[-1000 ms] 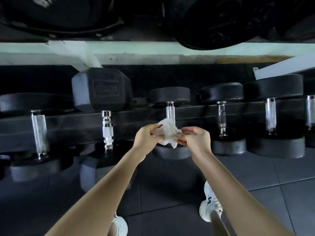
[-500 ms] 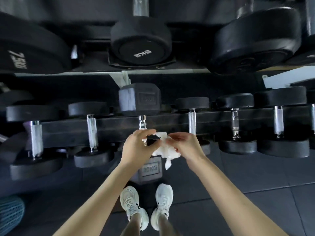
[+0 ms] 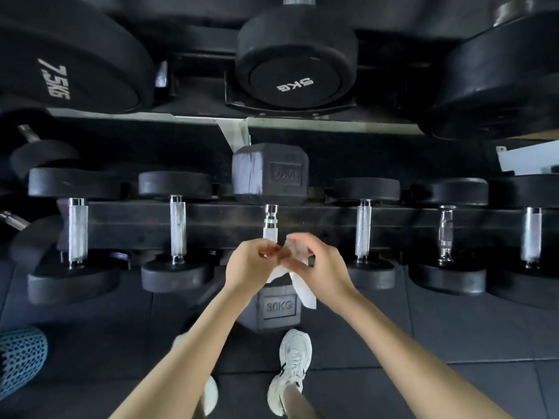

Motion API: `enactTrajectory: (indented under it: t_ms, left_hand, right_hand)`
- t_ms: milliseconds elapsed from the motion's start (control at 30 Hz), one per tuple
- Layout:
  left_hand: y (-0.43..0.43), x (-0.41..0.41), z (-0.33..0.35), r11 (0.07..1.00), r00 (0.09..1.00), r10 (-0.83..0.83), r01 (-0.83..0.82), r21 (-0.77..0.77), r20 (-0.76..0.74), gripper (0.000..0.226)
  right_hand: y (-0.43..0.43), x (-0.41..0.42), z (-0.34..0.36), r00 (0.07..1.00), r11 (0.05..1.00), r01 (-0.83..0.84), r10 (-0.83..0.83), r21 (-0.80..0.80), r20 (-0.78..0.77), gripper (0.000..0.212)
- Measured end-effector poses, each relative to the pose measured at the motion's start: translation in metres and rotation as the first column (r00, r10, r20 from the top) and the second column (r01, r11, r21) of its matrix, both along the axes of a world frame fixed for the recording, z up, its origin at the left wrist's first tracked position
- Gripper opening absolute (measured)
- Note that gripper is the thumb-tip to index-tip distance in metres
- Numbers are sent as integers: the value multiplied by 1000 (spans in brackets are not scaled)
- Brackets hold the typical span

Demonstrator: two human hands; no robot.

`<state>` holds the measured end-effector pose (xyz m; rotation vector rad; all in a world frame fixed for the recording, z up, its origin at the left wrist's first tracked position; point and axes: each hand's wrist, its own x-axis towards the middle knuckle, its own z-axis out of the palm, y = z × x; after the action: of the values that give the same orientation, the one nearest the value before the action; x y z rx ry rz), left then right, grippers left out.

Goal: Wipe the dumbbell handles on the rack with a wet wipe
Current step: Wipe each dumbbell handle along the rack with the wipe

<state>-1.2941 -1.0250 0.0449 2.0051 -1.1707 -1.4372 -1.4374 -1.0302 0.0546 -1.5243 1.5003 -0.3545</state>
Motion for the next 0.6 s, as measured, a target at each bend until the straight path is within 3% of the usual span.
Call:
enactTrajectory:
  t_ms: [100,200,400,500,600]
  left_hand:
    - [-4,11,-14,999,999,-11,13,35,-53,5]
    - [-11,30,-30,998,998,39,-37,44,-55,9]
    - [-36,56,-76,989,991,136,-137,53,20,6]
    - [-45,57,-103,989,991,131,-131,71,16,12]
    - [-49,57,-125,986,994,105,-102,128,-14,19]
  right_hand:
    - [-5,4,-14,996,998,24,-29,-56,-88,22]
    - [-19,1,-33,962,989,130,-145,-76,-232,23]
    - [-49,12,-92,758,847,528,-500,-55,-420,22]
    - [-56,31,-122,743,721,664,-610,198,-274,22]
    - [-57,53,-138,681,556,656,-727,511,-84,7]
